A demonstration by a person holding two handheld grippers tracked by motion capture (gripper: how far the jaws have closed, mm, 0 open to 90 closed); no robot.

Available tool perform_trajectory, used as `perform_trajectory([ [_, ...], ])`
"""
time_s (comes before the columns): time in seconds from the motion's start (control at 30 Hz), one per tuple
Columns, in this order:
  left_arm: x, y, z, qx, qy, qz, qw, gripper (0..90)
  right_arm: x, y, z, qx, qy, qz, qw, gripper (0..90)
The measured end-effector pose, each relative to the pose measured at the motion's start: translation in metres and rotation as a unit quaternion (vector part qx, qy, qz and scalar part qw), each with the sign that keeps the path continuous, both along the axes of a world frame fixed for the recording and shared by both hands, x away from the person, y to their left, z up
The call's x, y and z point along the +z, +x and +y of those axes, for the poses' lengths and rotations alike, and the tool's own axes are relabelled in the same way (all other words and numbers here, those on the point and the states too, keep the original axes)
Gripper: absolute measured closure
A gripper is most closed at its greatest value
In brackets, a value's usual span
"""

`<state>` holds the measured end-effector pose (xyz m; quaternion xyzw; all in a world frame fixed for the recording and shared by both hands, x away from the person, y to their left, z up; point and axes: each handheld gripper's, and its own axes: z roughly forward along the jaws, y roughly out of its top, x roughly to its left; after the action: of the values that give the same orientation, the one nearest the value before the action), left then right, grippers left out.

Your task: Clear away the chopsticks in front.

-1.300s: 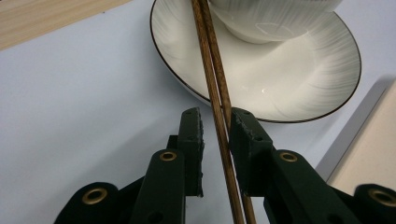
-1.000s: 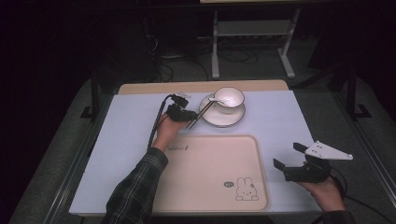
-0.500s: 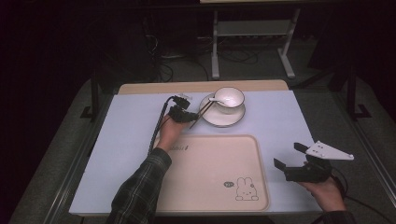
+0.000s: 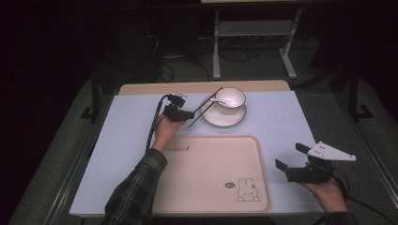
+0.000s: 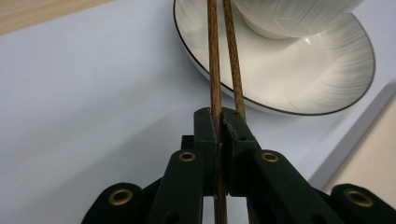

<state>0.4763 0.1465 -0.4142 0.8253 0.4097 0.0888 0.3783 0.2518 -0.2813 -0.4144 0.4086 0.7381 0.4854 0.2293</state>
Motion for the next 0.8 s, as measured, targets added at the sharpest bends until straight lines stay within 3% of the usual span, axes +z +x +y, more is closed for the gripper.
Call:
perform_trajectory([
  [0.37,0.01,-0.023,0.037,0.011,-0.002,-0.003,0.9999,85.1,0.0,0.0,0.002,0.001,-0.004,0.0,1.0,1.8],
  [0.47,0.012,-0.037,0.055,0.018,-0.005,-0.006,0.9998,85.1,0.0,0.0,0.003,0.001,-0.005,0.0,1.0,1.8],
  [0.8,0.005,-0.074,0.087,0.023,-0.007,0.001,0.9997,85.1,0.0,0.001,0.003,0.0,-0.005,-0.001,1.0,1.8],
])
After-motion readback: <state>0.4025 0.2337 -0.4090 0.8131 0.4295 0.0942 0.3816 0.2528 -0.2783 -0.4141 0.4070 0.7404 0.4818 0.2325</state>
